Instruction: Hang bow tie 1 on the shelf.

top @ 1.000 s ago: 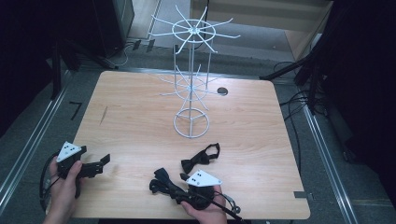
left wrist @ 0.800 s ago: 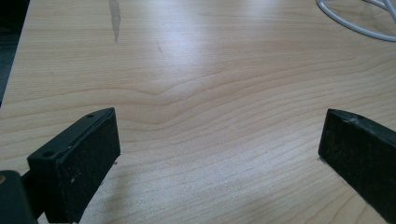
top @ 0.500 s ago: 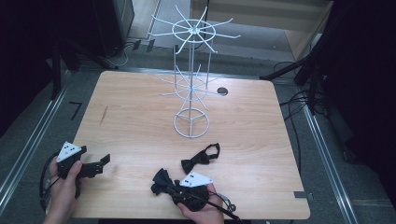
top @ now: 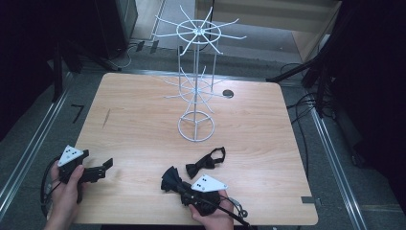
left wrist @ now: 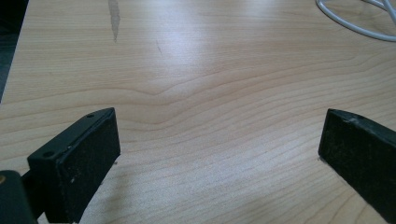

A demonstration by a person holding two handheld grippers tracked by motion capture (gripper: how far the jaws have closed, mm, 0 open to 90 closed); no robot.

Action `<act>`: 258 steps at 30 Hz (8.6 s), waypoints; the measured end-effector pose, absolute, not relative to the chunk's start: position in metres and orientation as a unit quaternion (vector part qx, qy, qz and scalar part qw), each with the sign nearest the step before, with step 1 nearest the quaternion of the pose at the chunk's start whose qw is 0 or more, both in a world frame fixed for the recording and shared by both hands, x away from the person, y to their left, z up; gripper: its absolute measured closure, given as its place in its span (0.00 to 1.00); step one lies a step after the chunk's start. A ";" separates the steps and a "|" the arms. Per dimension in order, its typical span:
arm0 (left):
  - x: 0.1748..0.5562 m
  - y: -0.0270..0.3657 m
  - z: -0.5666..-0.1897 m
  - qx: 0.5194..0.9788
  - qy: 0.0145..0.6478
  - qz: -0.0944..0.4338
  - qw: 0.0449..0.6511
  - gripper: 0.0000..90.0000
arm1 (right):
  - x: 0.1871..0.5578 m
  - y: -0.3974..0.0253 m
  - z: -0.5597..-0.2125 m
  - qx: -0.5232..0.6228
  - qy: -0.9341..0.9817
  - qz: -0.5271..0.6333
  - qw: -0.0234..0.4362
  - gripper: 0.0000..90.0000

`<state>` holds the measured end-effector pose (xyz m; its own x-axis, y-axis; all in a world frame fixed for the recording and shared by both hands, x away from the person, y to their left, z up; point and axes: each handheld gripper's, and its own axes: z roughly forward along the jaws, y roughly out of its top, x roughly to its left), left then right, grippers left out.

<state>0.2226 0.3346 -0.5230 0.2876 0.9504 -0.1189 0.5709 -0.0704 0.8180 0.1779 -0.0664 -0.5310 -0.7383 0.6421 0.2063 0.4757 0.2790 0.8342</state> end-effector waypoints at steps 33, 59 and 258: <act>0.223 0.335 -0.523 0.694 0.548 0.234 0.405 0.00 | 0.198 -0.130 -0.467 0.375 0.717 0.555 0.194 0.86; 0.223 0.334 -0.523 0.694 0.547 0.233 0.407 0.00 | 0.228 -0.143 -0.430 0.373 0.689 0.580 0.223 0.86; 0.223 0.334 -0.523 0.696 0.542 0.233 0.409 0.00 | 0.314 -0.131 -0.456 0.409 0.689 0.571 0.181 0.49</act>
<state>0.2231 0.3336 -0.5231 0.3028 0.9456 -0.1187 0.5642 -0.0774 0.8220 0.3136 -0.1308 -0.4561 -0.5993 0.7704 0.2175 0.3568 0.0139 0.9341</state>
